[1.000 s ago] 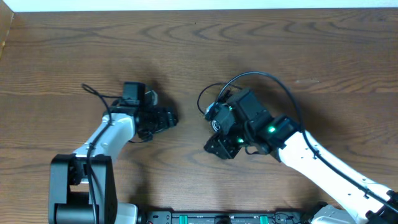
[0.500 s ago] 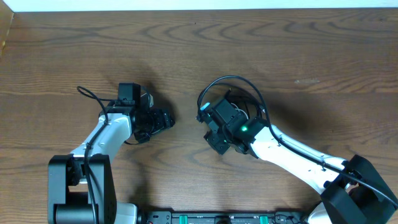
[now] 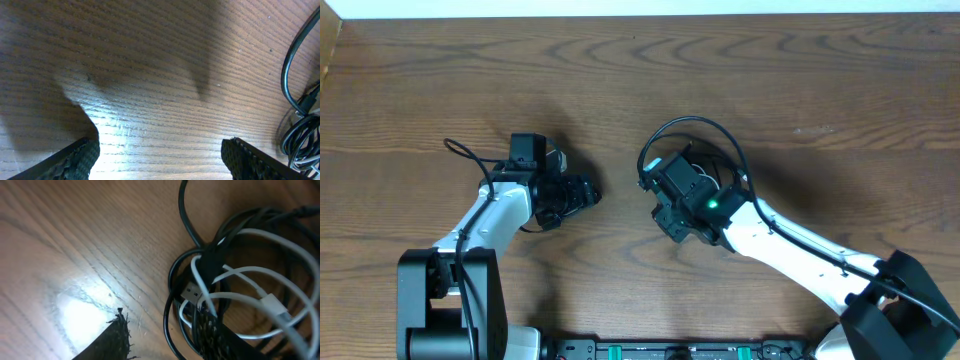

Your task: Untangle cables

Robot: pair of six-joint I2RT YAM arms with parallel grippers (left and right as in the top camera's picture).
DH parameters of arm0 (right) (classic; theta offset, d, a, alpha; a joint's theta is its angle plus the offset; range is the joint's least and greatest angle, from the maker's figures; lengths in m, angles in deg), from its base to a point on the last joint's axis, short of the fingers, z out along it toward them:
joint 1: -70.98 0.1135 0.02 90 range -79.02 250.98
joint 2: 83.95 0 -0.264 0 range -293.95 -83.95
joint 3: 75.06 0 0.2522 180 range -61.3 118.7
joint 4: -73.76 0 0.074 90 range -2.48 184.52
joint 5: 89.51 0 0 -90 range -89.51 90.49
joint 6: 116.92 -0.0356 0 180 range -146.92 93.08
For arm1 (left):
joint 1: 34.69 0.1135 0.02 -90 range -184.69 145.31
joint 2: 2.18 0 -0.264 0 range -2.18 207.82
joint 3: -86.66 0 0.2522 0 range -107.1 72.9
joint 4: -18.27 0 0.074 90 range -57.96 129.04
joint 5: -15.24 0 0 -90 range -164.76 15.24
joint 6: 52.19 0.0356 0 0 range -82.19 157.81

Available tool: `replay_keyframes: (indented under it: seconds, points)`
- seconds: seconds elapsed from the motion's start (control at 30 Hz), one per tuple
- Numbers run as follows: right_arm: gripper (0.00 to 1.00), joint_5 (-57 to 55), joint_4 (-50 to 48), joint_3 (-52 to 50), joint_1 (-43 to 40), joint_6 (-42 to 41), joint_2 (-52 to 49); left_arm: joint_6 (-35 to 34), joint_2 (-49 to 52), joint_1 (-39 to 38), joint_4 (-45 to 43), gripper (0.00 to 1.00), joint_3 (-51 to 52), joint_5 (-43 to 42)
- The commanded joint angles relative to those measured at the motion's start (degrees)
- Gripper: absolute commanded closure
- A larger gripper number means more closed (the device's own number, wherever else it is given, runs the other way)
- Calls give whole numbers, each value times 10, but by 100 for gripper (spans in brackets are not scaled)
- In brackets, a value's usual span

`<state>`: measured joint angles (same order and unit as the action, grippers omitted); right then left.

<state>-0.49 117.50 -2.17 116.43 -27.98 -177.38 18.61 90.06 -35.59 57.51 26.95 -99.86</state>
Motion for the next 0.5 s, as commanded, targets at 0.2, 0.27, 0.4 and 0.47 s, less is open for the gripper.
replay_keyframes:
  seconds: [0.2, 0.27, 0.4, 0.47]
  points:
    - [55, 16, 7, 19, -1, 2, 40, 10, -7, 1, 0, 16, -2, 5]
    - [55, 34, 7, 18, -1, 3, 27, 10, -7, 1, 0, 15, -2, 5]
    - [57, 39, 7, 18, 0, 3, 2, 10, -7, 1, 0, 16, -2, 5]
    - [58, 39, 4, 18, 0, 3, -12, 10, -7, 1, 0, 15, -2, 5]
